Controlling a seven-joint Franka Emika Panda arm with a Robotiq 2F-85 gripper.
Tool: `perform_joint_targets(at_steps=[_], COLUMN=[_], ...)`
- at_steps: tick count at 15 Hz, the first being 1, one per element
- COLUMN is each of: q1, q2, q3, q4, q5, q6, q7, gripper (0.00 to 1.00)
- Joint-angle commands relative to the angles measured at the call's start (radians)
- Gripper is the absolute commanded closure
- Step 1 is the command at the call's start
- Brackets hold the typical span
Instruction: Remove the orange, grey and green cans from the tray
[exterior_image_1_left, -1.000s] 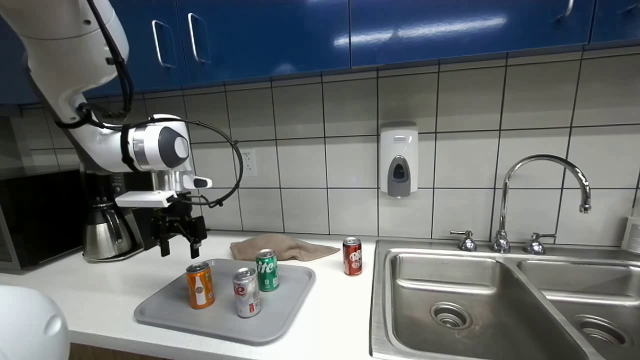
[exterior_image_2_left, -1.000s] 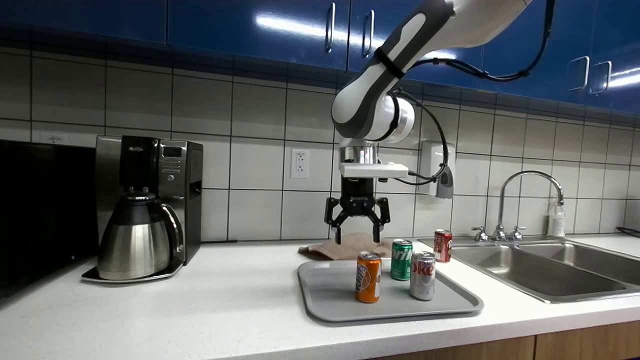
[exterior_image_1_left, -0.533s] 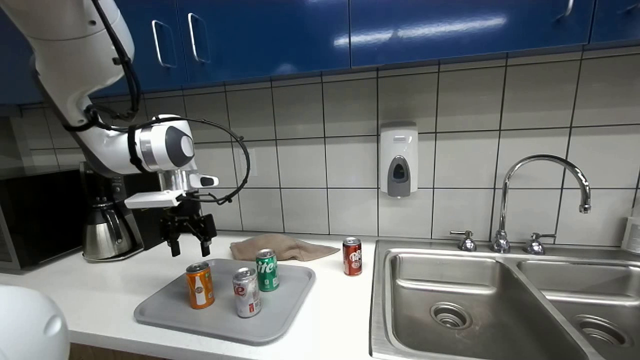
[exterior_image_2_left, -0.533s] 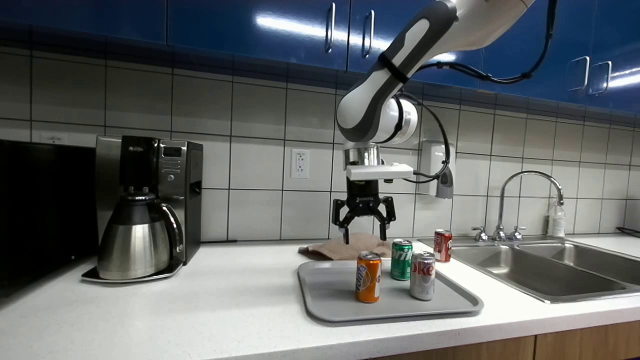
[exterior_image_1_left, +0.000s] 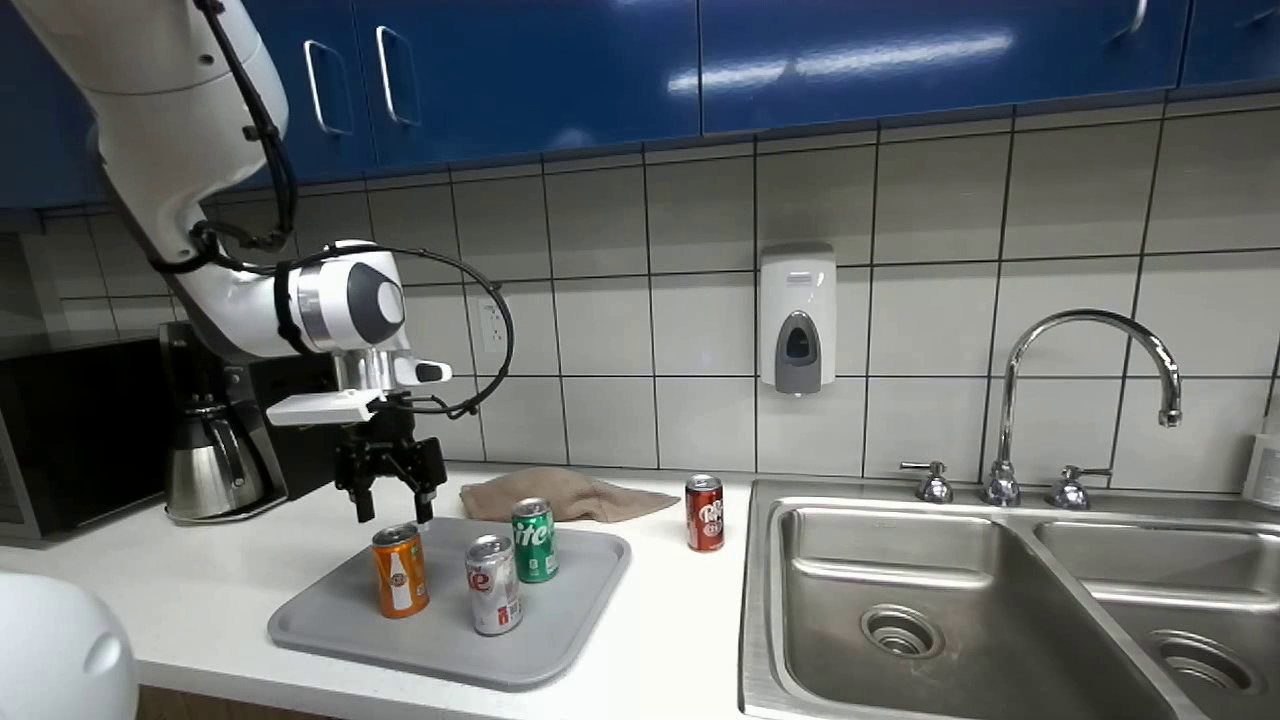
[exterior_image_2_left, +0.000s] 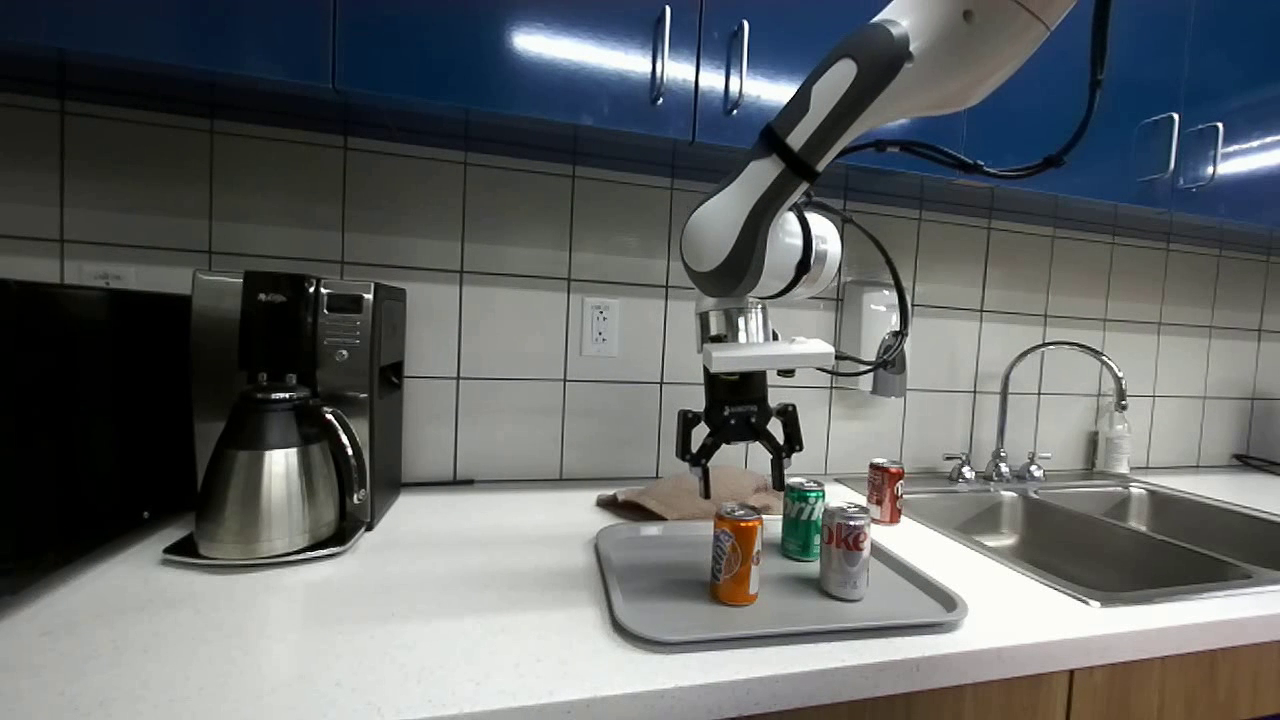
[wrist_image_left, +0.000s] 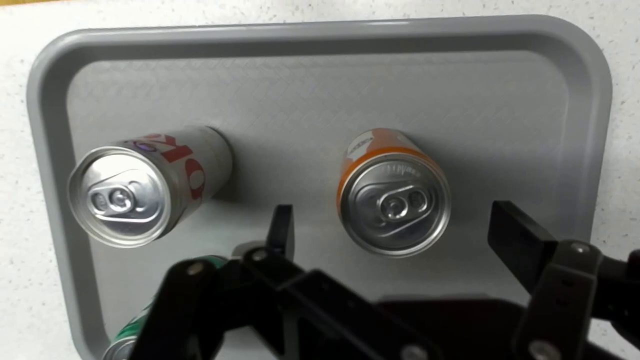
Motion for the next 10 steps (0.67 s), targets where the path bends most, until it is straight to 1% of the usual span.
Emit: perform_joint_targets(at_steps=[1, 10], q1=[-0.016, -0.019], q2=[0.006, 0.041], q3=[0.003, 0.001], q4=[-0.004, -0.014], q5=[0.007, 0.015], q6=[0.019, 0.088], q7=[-0.027, -0.052], gripper=[0.00, 0.00])
